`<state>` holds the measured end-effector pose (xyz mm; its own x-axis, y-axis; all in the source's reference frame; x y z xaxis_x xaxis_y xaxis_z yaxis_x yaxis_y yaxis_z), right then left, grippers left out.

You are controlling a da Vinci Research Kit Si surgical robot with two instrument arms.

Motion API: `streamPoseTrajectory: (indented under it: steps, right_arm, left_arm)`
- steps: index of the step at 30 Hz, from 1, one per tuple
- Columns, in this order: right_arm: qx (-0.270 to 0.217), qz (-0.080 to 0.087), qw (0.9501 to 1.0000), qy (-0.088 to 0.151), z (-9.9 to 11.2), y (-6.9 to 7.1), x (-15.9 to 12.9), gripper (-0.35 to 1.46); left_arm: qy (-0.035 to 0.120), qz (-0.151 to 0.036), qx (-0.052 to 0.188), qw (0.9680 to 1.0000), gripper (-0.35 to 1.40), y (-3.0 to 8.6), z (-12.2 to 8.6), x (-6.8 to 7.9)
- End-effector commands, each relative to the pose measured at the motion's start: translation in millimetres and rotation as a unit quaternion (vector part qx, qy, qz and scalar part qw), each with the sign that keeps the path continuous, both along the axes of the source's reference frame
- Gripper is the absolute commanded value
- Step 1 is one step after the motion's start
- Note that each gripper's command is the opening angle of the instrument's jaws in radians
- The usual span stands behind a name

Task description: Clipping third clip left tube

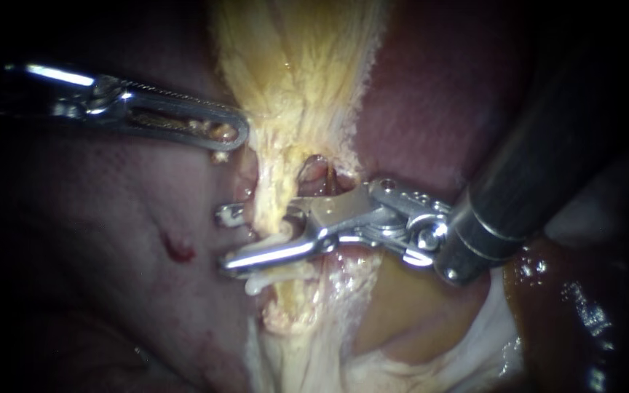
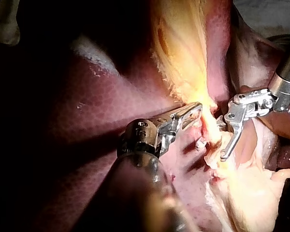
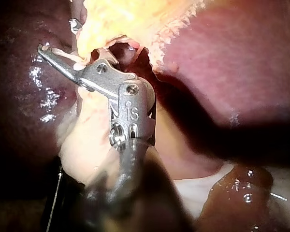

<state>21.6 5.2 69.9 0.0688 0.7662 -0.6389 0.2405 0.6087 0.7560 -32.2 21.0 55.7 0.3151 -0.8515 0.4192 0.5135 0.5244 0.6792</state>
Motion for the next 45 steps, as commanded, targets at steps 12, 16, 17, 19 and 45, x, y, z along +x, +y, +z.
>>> streamPoseTrajectory:
  steps: [12, 16, 17, 19, 45]
  right_arm:
    - [0.014, 0.005, 0.9998, 0.010, -0.7, 0.3, -0.1, 0.46]
    - [0.018, 0.000, 0.9997, 0.018, -1.6, -0.1, -0.1, 0.46]
    - [0.021, 0.000, 0.9995, 0.023, -1.8, -0.2, -0.1, 0.46]
    - [0.030, 0.000, 0.9989, 0.035, -2.4, -0.2, -0.2, 0.46]
    - [0.059, 0.033, 0.9968, 0.042, -5.9, 0.4, -1.8, 0.39]
  left_arm:
    - [0.000, 0.000, 0.000, 1.0000, -0.35, 0.0, 0.0, 0.0]
    - [0.000, 0.000, 0.000, 1.0000, -0.35, 0.1, 0.1, 0.1]
    - [0.000, 0.000, 0.000, 1.0000, -0.35, 0.1, 0.1, 0.1]
    - [0.000, 0.001, 0.000, 1.0000, -0.35, 0.1, 0.1, 0.1]
    - [0.000, -0.001, 0.002, 1.0000, -0.35, 0.1, 0.4, 0.2]
